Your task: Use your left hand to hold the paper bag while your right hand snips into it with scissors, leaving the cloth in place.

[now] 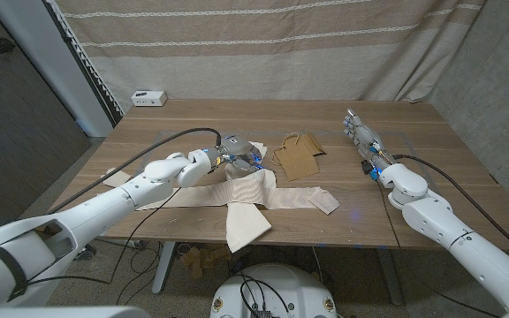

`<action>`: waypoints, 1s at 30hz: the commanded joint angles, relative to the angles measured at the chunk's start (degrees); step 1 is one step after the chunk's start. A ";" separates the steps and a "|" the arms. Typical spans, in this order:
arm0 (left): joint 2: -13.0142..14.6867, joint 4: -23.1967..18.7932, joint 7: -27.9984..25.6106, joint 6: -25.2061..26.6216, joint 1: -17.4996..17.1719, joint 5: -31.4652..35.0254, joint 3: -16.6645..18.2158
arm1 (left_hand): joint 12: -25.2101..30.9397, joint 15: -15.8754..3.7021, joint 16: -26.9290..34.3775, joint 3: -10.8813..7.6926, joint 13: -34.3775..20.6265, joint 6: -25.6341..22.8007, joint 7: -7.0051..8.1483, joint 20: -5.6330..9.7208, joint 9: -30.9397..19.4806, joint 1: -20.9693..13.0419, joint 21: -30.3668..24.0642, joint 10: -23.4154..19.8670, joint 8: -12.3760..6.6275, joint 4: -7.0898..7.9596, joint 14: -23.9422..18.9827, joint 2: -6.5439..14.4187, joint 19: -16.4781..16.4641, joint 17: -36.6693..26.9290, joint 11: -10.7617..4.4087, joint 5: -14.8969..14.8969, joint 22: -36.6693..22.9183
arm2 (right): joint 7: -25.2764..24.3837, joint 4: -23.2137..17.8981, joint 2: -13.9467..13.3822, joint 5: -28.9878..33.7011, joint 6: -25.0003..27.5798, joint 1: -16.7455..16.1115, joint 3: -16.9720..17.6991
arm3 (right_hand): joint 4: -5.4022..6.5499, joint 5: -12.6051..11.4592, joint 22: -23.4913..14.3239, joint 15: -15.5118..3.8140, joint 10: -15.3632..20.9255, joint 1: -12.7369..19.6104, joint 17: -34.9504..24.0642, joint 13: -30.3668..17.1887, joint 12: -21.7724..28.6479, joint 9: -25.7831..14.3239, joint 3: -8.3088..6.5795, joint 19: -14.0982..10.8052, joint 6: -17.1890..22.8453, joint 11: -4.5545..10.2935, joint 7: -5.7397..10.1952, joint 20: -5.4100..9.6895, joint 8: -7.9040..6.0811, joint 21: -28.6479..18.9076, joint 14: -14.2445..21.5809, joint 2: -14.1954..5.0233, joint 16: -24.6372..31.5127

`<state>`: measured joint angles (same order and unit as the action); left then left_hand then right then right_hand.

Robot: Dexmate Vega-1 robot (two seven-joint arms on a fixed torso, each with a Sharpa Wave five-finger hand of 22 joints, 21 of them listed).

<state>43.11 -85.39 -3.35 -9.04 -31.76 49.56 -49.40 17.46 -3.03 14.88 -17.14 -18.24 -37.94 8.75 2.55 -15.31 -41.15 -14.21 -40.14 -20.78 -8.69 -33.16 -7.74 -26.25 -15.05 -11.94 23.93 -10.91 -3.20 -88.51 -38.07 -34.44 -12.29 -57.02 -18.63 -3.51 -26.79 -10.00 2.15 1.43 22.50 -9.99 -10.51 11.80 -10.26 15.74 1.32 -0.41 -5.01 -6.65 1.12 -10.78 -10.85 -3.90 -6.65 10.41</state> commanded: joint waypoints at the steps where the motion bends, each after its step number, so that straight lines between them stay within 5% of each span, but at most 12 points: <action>1: -0.20 0.72 0.48 -0.07 0.43 0.86 -1.14 | 0.69 -9.85 0.97 -0.46 -0.49 -1.81 -0.27 7.91 -0.38 -0.70 -0.73 -1.66 -0.95 0.04 -2.19 -0.23 -1.95 -0.31 -0.03 -0.20 -0.19 | -0.40 -0.68 -0.18 -0.03 -0.02 -0.65 0.30 | 0.09 -0.37 -0.09 -0.35 -0.07 0.43 -0.10 -0.12 0.37 -0.26 -0.01 0.08 0.04 0.13 -0.18 -0.34 -0.24 -0.19 -0.13 -0.16 -0.04; 12: -0.38 1.11 1.74 -0.44 0.68 0.59 -1.68 | 2.17 -9.98 1.73 -1.14 -1.40 -2.81 -0.74 8.09 -0.65 -1.45 -1.38 -4.89 -1.61 -0.04 -6.77 -0.17 -4.27 -0.33 0.05 -0.51 -0.33 | -0.19 -0.45 -0.12 -0.09 -0.02 -0.52 0.27 | 0.13 -0.35 -0.10 -0.19 -0.08 0.46 -0.10 -0.12 0.36 -0.26 -0.07 0.15 0.04 -0.06 -0.18 -0.55 -0.24 -0.17 -0.14 -0.30 -0.04; 17: -0.45 1.74 0.95 -0.83 0.69 0.44 -1.73 | 5.32 -10.11 2.61 -3.03 -3.15 -5.58 -0.78 8.59 -0.96 -3.00 -1.91 -10.30 -2.85 -0.20 -15.95 0.08 -6.45 0.13 0.03 -1.40 -0.50 | -0.53 -0.65 -0.13 0.00 0.28 -0.54 0.25 | 0.14 -0.34 -0.10 -0.17 -0.10 0.49 -0.10 -0.12 0.35 -0.26 -0.10 0.15 -0.03 0.02 -0.21 -0.58 -0.22 -0.17 -0.16 -0.35 -0.04; 30: -0.91 2.68 2.71 -0.89 1.20 0.44 -2.74 | 8.14 -10.26 1.30 -6.63 -4.94 -11.20 -0.41 8.78 -1.28 -6.22 -3.14 -15.65 -5.30 -0.72 -22.76 0.57 -8.13 1.49 -0.01 -2.73 -1.51 | -1.04 -1.65 -0.63 0.05 0.50 -1.09 0.72 | 0.16 -0.31 -0.10 -0.22 -0.05 0.52 -0.10 -0.12 0.37 -0.26 -0.14 0.13 -0.07 0.15 -0.13 -0.72 -0.20 -0.18 -0.15 -0.45 -0.04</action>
<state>42.45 -83.57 -2.23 -9.77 -30.72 49.98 -51.19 25.08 -7.96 16.49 -22.89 -22.90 -48.46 8.23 3.18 -16.36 -46.08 -17.02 -55.02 -25.69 -9.33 -54.97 -7.16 -33.77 -13.57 -11.87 21.26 -12.14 -3.97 -89.45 -38.30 -34.44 -12.07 -57.78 -18.19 -3.51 -26.78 -9.99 2.15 1.43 22.81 -9.98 -10.51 11.80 -10.26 15.74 1.34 -0.41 -5.01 -6.65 0.69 -10.78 -10.85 -3.90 -6.96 10.42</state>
